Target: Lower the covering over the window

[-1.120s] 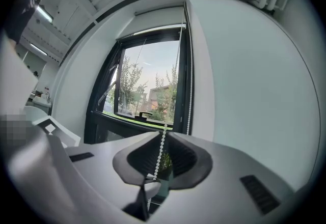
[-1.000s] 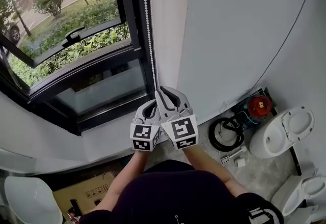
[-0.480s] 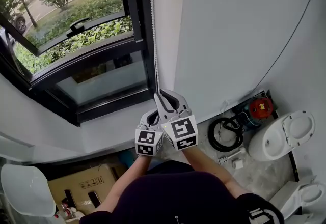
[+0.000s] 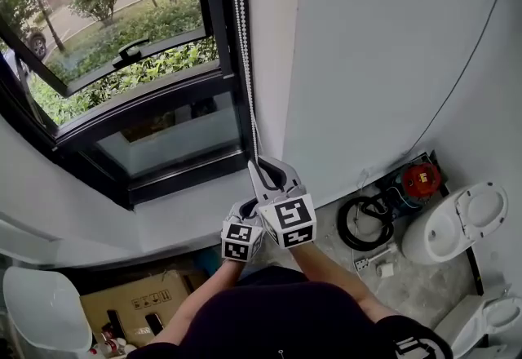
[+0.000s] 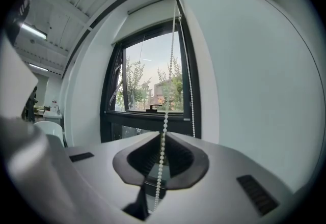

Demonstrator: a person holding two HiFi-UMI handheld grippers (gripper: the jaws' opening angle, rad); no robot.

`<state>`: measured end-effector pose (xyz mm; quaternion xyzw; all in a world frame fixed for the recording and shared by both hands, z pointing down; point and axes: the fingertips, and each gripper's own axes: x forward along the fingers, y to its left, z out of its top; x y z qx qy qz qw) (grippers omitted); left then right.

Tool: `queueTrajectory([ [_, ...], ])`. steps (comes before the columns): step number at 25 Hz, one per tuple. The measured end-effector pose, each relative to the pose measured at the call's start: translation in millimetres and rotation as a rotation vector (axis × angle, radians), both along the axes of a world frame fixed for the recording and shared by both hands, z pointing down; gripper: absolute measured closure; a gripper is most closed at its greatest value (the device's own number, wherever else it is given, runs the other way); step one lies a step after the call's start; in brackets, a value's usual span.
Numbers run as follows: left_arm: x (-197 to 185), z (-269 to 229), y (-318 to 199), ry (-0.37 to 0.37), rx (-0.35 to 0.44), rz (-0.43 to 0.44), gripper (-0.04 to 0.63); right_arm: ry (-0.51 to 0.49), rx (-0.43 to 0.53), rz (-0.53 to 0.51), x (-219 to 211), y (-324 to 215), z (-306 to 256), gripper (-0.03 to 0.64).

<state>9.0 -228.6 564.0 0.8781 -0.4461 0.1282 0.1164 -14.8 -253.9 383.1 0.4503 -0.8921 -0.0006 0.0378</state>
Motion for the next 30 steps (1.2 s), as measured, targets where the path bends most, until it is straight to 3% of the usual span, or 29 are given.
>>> queueTrajectory([
  [15, -10, 5, 4, -0.026, 0.005, 0.077, 0.583, 0.02, 0.015, 0.068, -13, -3, -10, 0.603],
  [20, -16, 24, 6, 0.024, -0.114, 0.078, 0.583, 0.028, -0.028, 0.07, -12, -5, 6, 0.604],
  [27, -20, 45, 18, -0.034, -0.131, 0.087, 0.583, 0.109, -0.013, 0.072, -14, -2, 29, 0.604],
  [30, -27, 64, 21, -0.082, -0.179, 0.089, 0.583, 0.133, -0.034, 0.073, -14, 0, 49, 0.604],
])
